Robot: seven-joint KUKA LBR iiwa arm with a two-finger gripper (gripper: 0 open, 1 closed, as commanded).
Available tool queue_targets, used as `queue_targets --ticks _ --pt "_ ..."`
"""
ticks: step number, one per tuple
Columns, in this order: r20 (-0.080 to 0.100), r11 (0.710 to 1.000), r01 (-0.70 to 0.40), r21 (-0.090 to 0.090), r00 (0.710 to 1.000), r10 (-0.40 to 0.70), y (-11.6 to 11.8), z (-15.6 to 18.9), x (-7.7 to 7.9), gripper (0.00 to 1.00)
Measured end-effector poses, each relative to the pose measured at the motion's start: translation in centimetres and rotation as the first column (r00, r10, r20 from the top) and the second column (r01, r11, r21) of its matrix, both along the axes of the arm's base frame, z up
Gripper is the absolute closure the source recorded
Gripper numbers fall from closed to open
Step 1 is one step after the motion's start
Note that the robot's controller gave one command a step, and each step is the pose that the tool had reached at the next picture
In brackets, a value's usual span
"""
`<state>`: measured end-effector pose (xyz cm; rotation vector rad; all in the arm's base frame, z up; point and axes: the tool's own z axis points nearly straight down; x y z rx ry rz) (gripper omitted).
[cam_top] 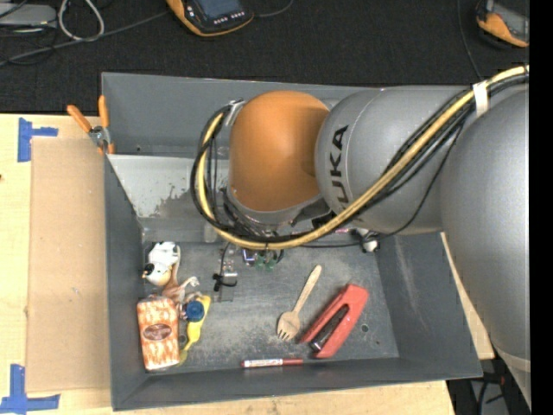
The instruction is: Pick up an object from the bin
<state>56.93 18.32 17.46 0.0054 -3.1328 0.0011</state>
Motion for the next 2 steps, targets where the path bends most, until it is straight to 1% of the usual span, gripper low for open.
queue_targets --ticks 1,2 --pt "0.007 1.000 0.004 0.001 1.000 -0.004 -0.1 0.5 0.2 0.00" --pt "0.006 0.996 0.090 0.002 0.996 -0.090 -4.7 -5.9 -3.6 0.00"
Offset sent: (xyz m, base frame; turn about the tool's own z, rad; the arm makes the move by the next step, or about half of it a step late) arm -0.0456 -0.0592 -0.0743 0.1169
